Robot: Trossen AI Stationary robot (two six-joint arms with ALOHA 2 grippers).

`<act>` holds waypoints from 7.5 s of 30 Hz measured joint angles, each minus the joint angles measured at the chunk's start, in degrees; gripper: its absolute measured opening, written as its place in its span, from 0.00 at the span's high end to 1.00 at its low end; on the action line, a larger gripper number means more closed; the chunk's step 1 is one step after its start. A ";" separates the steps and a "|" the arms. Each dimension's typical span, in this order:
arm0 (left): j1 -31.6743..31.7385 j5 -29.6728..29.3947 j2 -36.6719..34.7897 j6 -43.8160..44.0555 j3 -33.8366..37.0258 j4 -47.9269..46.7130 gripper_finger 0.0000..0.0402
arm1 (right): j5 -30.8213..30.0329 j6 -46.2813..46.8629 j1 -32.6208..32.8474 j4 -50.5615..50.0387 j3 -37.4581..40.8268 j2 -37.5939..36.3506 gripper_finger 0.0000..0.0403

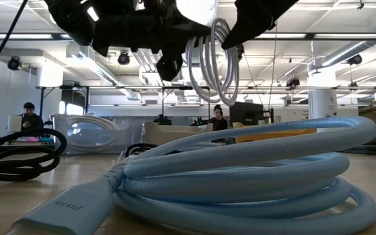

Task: Pick & Place USB Port
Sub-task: Put the white HDMI cable into the black bin, then put the top blue HDMI cable into the gray bin, then put the left blue HDMI cable into the gray bin

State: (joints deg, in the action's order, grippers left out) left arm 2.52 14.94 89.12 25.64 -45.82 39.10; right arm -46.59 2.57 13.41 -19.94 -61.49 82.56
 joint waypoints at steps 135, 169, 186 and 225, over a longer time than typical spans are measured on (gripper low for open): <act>-0.07 -45.86 -11.67 -9.50 0.20 -53.84 0.57 | 29.11 -1.16 -8.30 -9.90 -17.49 37.49 0.56; -0.07 -45.86 -11.67 -8.67 0.20 -54.56 0.57 | 13.17 -10.12 -12.32 -0.84 -11.68 15.31 0.96; -0.04 -45.79 -11.67 -8.54 0.20 -54.54 0.57 | 16.89 -6.61 -23.26 26.41 -6.87 25.52 0.92; -0.07 -45.60 -11.67 -8.27 0.20 -55.04 0.57 | 20.80 -9.01 -24.73 18.55 -13.03 27.95 0.62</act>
State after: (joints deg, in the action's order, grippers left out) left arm 2.46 -30.66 77.45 17.37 -45.63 -15.94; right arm -25.79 -6.44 -11.32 -1.39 -74.52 110.52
